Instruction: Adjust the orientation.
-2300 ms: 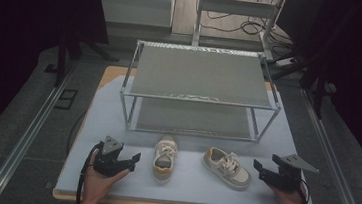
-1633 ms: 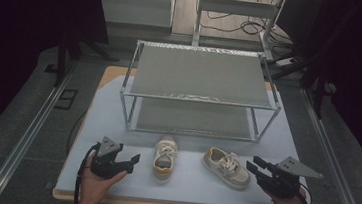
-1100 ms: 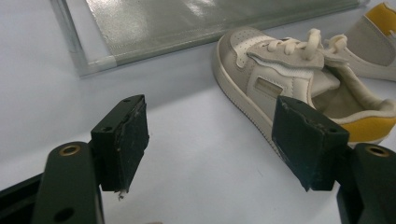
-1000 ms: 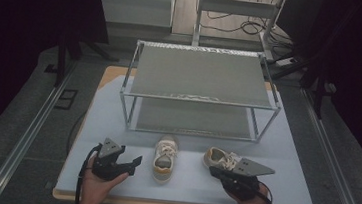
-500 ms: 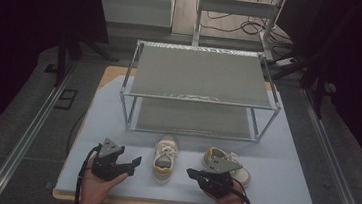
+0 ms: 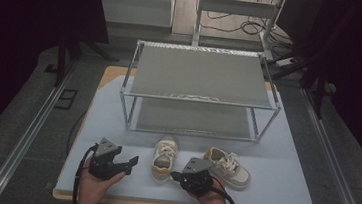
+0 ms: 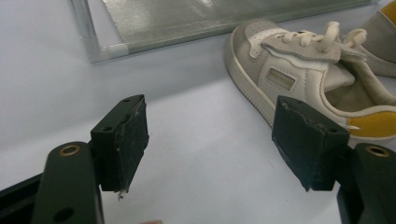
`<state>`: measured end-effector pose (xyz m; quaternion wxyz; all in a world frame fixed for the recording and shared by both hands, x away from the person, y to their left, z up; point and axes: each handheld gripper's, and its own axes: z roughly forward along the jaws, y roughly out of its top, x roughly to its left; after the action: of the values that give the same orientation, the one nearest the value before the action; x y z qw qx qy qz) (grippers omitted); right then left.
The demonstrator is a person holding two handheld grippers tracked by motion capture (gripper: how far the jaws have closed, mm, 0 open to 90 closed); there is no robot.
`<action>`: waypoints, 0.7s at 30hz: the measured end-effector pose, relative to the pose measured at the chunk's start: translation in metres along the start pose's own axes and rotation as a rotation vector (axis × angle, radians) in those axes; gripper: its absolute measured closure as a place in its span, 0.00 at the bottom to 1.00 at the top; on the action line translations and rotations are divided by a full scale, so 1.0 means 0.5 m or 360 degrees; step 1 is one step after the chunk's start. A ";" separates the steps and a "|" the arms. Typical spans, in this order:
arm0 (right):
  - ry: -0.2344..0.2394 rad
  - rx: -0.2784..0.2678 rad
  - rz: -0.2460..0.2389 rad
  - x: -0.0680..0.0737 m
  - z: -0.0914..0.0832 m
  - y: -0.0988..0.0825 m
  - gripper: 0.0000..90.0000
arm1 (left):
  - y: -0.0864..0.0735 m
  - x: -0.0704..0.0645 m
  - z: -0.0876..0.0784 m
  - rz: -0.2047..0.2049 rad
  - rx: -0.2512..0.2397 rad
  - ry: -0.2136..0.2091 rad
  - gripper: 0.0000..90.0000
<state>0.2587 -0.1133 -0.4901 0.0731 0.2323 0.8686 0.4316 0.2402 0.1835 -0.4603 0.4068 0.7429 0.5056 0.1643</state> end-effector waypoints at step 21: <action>0.0006 -0.0053 0.0000 0.021 0.029 0.024 0.99 | -0.001 0.005 -0.012 -0.0016 -0.0016 -0.0001 0.30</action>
<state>0.2585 -0.0917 -0.4888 0.0753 0.2304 0.8613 0.4465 0.2371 0.1885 -0.4577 0.4114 0.7384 0.5084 0.1645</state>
